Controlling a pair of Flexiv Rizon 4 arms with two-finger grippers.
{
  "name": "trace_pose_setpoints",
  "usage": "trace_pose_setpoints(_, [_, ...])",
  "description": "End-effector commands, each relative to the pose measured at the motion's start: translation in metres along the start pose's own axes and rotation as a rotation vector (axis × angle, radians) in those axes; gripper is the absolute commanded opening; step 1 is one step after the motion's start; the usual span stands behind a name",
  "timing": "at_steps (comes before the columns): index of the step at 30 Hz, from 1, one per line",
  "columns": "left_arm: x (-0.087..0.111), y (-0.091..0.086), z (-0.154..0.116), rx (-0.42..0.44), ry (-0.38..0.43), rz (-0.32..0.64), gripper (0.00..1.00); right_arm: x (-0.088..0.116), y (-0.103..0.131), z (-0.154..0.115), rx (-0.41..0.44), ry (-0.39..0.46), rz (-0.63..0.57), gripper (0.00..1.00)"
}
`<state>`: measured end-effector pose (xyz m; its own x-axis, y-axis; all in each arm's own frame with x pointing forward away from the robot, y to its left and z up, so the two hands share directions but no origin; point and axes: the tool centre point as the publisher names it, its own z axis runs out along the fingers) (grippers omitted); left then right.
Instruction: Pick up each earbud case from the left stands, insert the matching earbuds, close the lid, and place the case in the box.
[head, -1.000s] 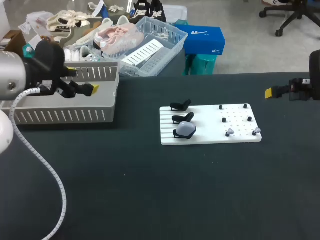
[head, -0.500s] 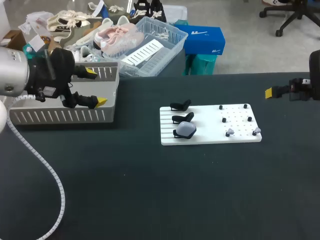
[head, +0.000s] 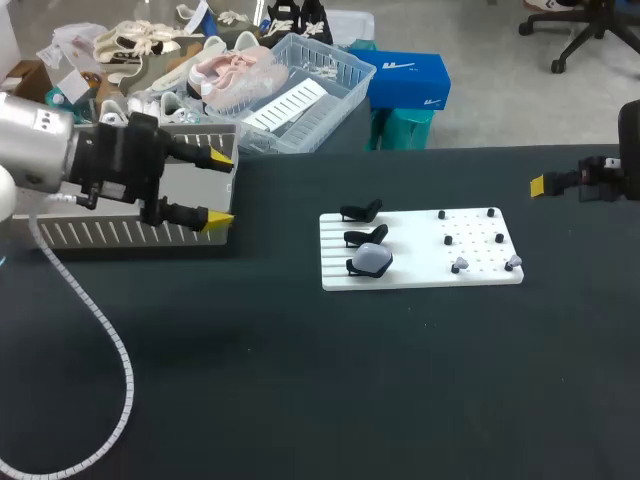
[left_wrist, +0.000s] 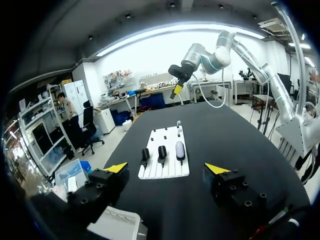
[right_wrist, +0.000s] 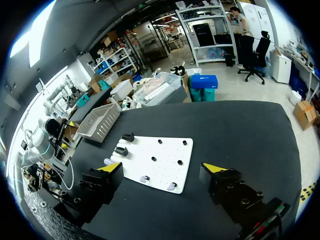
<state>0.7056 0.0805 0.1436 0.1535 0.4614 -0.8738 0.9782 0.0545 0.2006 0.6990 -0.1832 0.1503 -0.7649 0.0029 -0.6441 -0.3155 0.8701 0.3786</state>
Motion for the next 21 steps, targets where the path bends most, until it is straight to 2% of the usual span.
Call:
trace_pose_setpoints(1, [0.001,-0.011,0.017,-0.068,-0.037,-0.003,1.0,0.0,-0.001,0.001,-0.003,0.0,-0.001,1.0])
trace_pose_setpoints(8, [0.003,-0.025,0.041,-0.144,0.041,-0.043,1.0,0.0,-0.001,0.001,-0.003,0.0,-0.001,1.0])
trace_pose_setpoints(11, [0.004,-0.03,0.051,-0.138,0.045,-0.063,1.0,0.0,-0.001,0.001,-0.003,0.0,-0.001,1.0])
trace_pose_setpoints(14, [0.005,-0.031,0.063,-0.111,0.038,-0.123,1.0,0.0,-0.001,0.001,-0.003,0.0,-0.001,1.0])
trace_pose_setpoints(21, [0.008,-0.036,0.089,-0.105,0.05,-0.133,1.0,0.0,-0.001,0.001,-0.003,0.0,-0.001,1.0])
